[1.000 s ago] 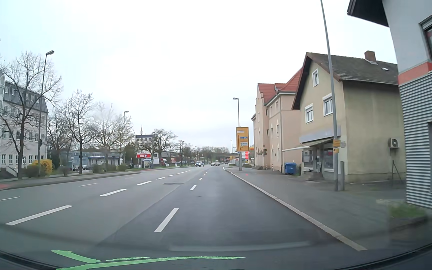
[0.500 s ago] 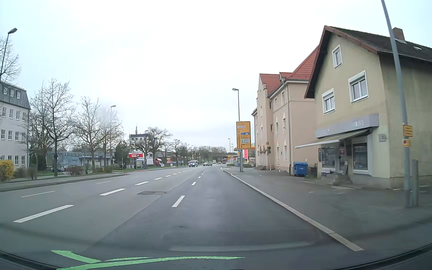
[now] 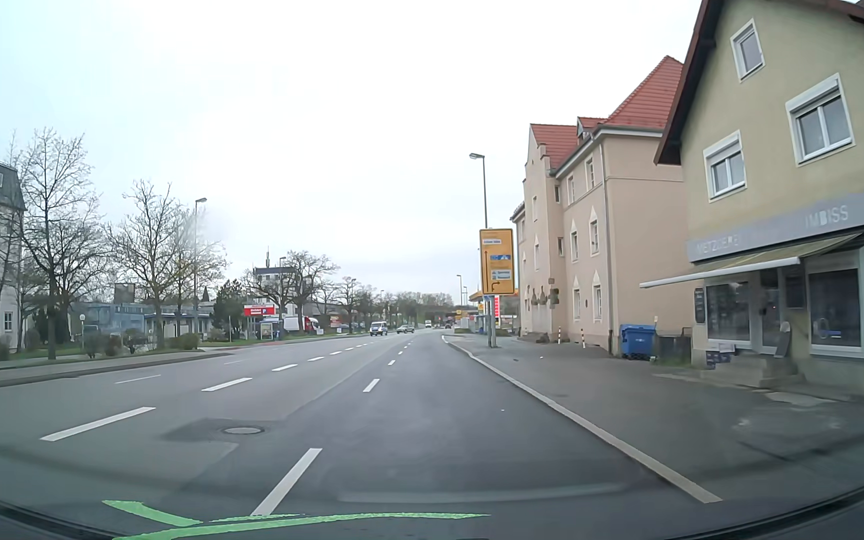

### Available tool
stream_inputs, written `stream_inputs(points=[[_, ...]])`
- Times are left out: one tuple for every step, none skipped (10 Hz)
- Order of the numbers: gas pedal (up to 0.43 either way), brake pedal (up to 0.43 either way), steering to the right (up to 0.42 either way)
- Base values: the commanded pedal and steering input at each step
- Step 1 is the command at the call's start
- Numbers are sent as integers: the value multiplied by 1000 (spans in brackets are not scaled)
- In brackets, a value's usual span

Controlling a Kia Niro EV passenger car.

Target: Follow the waypoints while adhering to traffic rules and regulations

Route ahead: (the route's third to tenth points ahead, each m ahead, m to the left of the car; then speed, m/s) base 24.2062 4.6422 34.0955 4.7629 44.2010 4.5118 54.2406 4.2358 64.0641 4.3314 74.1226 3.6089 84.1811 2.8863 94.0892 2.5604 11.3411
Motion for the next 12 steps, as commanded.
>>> stream_inputs(points=[[98, 0, -2], [98, 0, -2], [98, 0, -2], [98, 0, -1], [98, 0, -2], [98, 0, -2], [98, 0, -2], [98, 0, -2], [98, 0, -2], [87, 0, -2], [87, 0, -2], [87, 0, -2]])
